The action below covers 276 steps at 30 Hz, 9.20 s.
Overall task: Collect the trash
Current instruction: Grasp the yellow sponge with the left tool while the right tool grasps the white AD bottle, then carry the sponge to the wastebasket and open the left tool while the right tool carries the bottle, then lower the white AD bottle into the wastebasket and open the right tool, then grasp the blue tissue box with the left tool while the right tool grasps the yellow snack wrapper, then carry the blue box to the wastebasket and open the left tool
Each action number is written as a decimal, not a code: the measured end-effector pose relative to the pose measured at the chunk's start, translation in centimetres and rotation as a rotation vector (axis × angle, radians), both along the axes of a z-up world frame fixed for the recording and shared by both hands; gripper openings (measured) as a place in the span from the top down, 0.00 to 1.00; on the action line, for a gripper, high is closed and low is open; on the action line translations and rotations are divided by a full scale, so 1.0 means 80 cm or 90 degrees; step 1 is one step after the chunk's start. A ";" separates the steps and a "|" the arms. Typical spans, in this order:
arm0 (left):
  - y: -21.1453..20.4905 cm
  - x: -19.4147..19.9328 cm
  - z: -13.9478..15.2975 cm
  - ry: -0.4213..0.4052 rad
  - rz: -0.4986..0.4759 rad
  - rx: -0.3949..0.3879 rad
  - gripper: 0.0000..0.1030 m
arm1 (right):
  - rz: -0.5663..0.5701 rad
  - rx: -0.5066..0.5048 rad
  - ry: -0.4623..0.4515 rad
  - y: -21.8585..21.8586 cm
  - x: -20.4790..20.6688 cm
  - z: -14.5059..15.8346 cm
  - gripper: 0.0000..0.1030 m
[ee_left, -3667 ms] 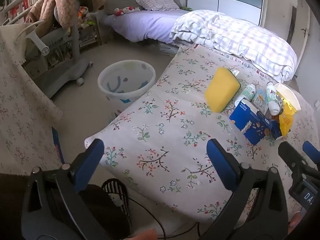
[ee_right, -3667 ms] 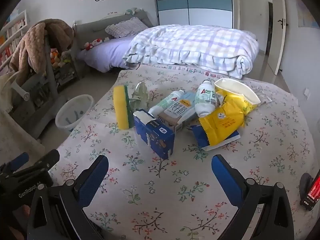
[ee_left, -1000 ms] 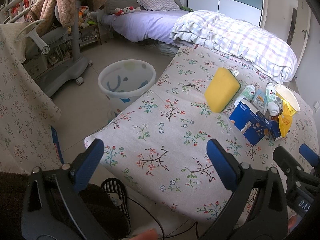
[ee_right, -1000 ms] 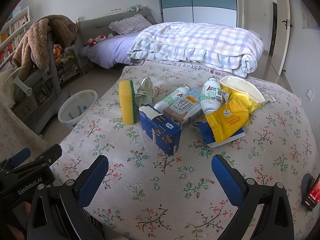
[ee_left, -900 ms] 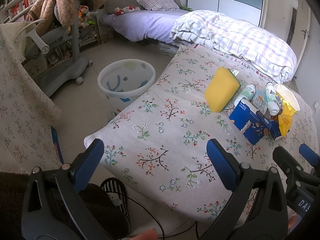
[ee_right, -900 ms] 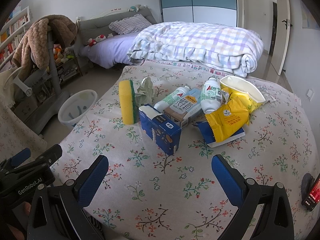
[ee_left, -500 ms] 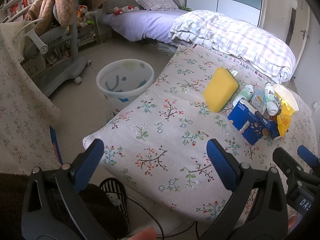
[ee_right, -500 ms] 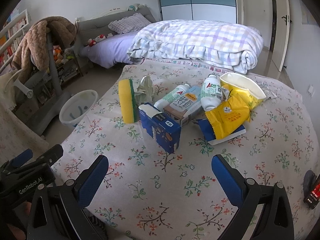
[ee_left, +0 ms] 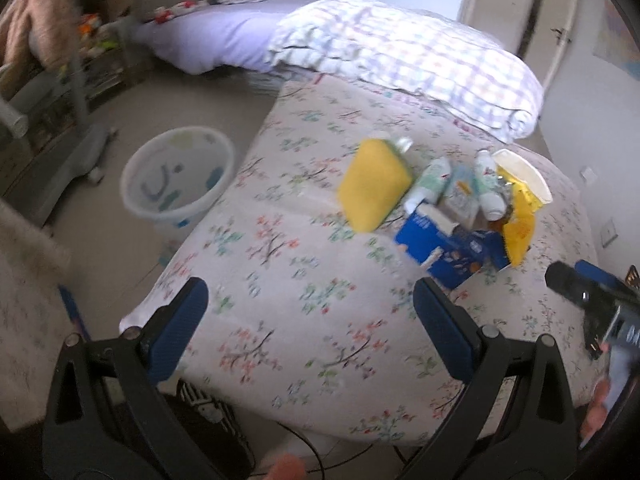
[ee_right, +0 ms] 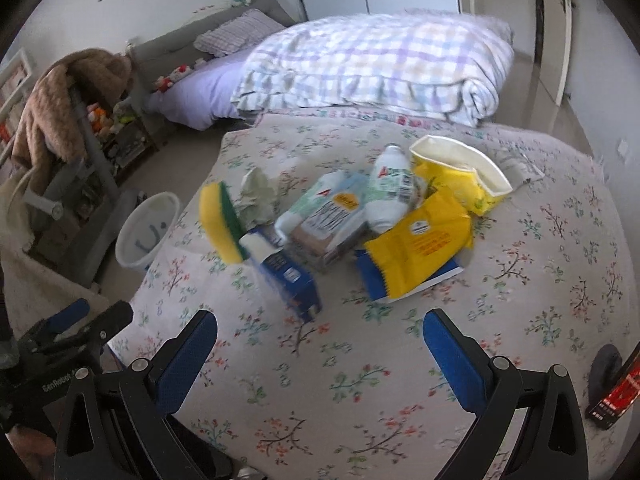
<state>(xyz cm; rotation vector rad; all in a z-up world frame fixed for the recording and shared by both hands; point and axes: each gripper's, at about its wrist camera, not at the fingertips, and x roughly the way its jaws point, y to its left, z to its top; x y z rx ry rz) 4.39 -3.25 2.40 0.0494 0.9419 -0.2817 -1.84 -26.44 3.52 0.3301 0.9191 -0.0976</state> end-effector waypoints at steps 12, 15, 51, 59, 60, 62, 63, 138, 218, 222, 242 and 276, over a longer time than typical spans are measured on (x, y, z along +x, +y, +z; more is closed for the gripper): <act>-0.059 0.074 0.009 0.015 -0.121 0.000 0.09 | -0.030 0.071 0.068 -0.095 0.073 -0.020 0.04; -0.069 0.089 0.001 0.013 -0.130 -0.006 0.16 | -0.048 0.106 0.061 -0.116 0.091 -0.031 0.11; -0.070 0.129 0.005 0.068 -0.075 -0.088 0.87 | -0.076 0.163 0.089 -0.113 0.166 -0.058 0.48; -0.025 0.134 0.030 0.027 -0.040 -0.112 0.87 | -0.035 0.165 0.035 -0.080 0.158 -0.016 0.48; -0.019 0.136 0.032 0.025 -0.033 -0.115 0.87 | -0.027 0.167 0.030 -0.074 0.158 -0.012 0.48; -0.001 0.143 0.035 0.015 -0.015 -0.118 0.87 | -0.012 0.168 0.021 -0.062 0.159 -0.005 0.48; 0.010 0.147 0.037 0.008 -0.003 -0.119 0.87 | -0.006 0.169 0.017 -0.056 0.159 -0.002 0.48; 0.280 0.174 -0.003 -0.012 0.282 0.030 0.07 | 0.227 0.089 0.019 0.273 0.330 -0.038 0.24; -0.165 0.090 -0.060 0.202 -0.120 -0.040 0.33 | -0.156 0.195 0.109 -0.195 0.014 -0.075 0.64; -0.165 0.087 -0.065 0.201 -0.119 -0.037 0.43 | -0.153 0.198 0.096 -0.200 0.006 -0.068 0.64; -0.102 0.083 -0.030 0.158 -0.121 -0.089 0.74 | -0.095 0.195 0.051 -0.158 0.027 -0.034 0.64; 0.135 0.191 -0.011 0.006 0.075 -0.127 0.74 | 0.109 0.176 0.034 0.067 0.178 -0.019 0.64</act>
